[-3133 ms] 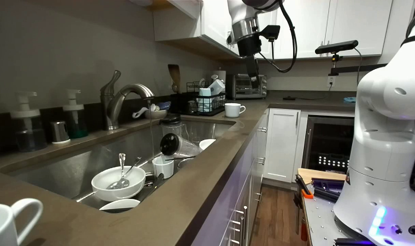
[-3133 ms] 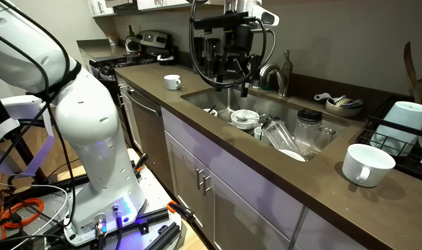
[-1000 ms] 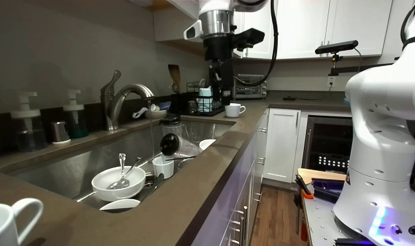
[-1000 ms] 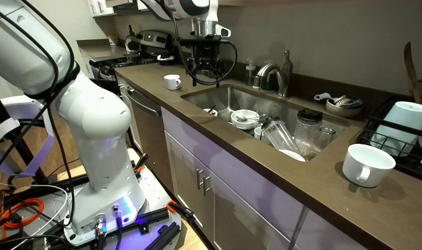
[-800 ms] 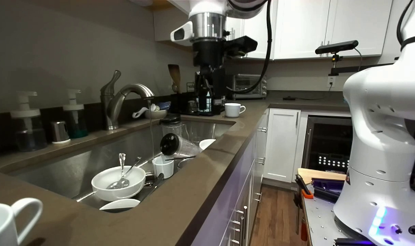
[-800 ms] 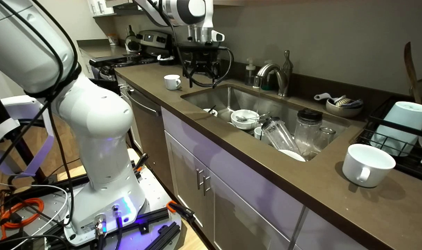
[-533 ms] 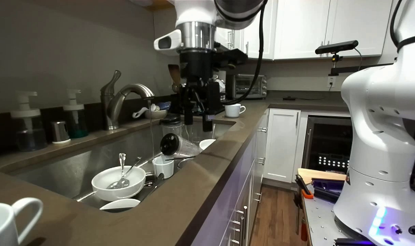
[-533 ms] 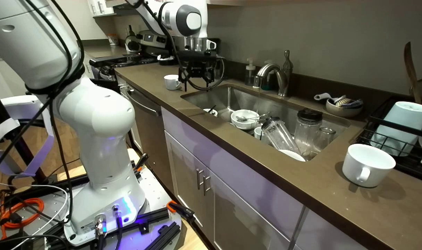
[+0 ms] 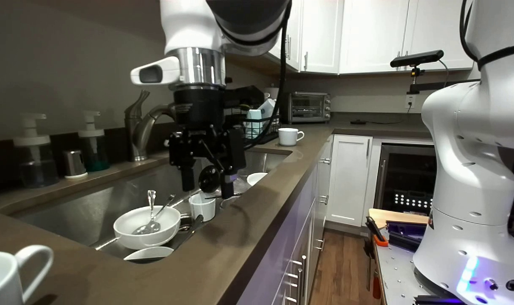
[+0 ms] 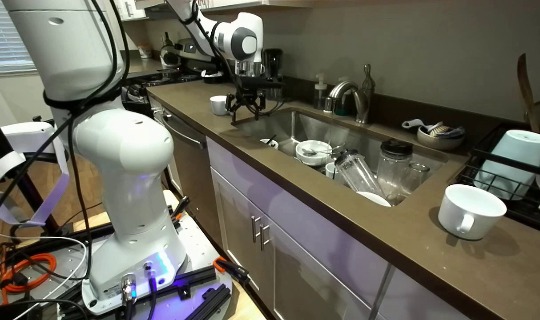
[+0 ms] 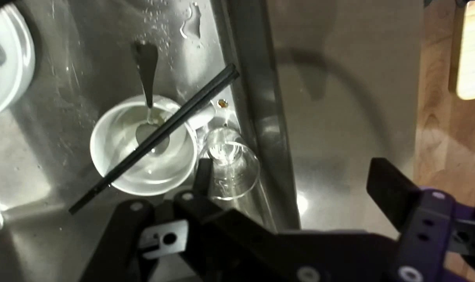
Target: Pick up the mug cup from the countertop, move it to the right and then move it to the left back on the countertop.
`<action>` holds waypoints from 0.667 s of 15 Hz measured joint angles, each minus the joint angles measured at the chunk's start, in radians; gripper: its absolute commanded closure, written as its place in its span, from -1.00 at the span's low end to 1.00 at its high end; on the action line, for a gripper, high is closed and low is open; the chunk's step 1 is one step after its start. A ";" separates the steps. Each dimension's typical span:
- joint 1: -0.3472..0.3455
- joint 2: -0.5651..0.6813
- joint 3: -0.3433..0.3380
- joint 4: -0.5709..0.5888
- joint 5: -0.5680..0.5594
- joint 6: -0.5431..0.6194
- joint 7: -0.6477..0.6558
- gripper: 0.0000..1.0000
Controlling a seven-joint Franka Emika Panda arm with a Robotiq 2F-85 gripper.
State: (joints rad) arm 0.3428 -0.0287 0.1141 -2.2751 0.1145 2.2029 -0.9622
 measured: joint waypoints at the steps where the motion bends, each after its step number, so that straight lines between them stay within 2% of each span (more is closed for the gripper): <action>1: -0.001 0.024 0.017 0.027 0.008 0.000 -0.024 -1.00; 6: -0.001 0.107 0.106 0.125 0.013 -0.001 -0.041 -1.00; 10: 0.000 0.156 0.152 0.177 -0.053 0.001 0.079 -1.00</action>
State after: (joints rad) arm 0.3432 0.1271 0.2660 -2.0985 0.0616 2.2034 -0.8833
